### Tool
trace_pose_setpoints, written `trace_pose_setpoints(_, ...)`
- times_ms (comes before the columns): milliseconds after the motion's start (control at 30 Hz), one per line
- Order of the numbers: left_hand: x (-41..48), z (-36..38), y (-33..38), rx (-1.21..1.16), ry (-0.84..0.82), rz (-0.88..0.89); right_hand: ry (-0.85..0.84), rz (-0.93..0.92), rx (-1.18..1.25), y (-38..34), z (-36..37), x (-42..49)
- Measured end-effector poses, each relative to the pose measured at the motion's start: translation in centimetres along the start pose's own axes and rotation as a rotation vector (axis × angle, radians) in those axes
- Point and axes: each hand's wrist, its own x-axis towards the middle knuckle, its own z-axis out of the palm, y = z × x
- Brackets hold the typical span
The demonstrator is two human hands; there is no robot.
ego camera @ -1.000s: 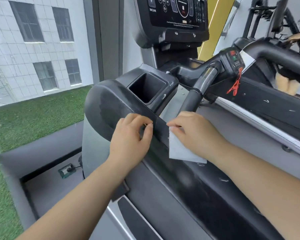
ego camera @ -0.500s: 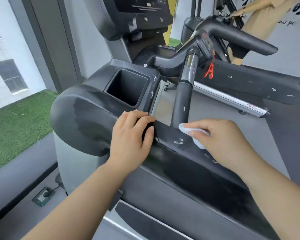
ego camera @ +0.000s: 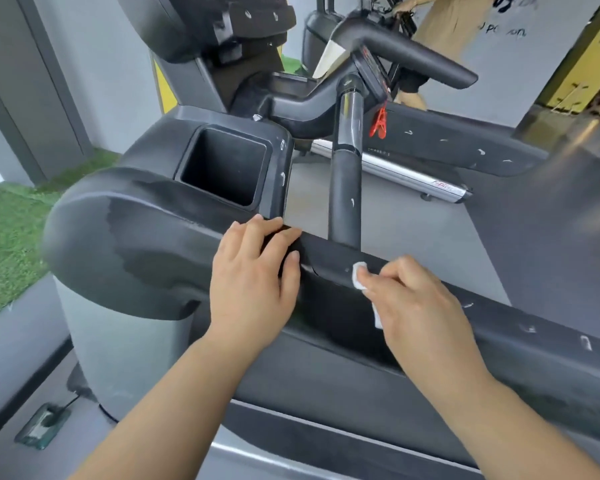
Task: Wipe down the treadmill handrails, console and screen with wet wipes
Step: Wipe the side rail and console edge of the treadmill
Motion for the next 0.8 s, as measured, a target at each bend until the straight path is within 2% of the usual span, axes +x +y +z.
trace_pose_setpoints(67,0.0,-0.1,-0.1,0.006,-0.007,0.011,0.011,0.088,0.067,0.4,-0.9,-0.4)
trace_pose_setpoints(200,0.0,-0.2,-0.4,0.006,-0.023,0.031,0.112,0.088,0.139,-1.9,-0.8,2.4)
trace_pose_setpoints(333,-0.1,-0.2,-0.6,0.005,-0.020,0.045,-0.013,0.035,0.071,-4.3,0.8,4.8)
trace_pose_setpoints(433,-0.2,-0.3,-0.6,0.002,-0.024,0.029,-0.054,0.021,-0.021,-1.8,0.8,3.1)
trace_pose_setpoints(500,-0.2,-0.3,-0.5,-0.004,-0.027,0.020,-0.064,0.071,-0.031,0.5,-0.5,1.5)
trace_pose_setpoints(633,0.0,-0.2,-0.1,-0.032,-0.019,-0.012,-0.050,0.388,0.215,2.9,-1.9,-0.5)
trace_pose_setpoints(733,0.7,-0.4,0.9,-0.109,-0.041,-0.079,0.080,0.242,0.149,-0.1,-0.8,1.7)
trace_pose_setpoints(800,1.4,-0.3,1.4,-0.169,-0.074,-0.062,0.098,0.109,0.112,-2.3,0.8,3.5)
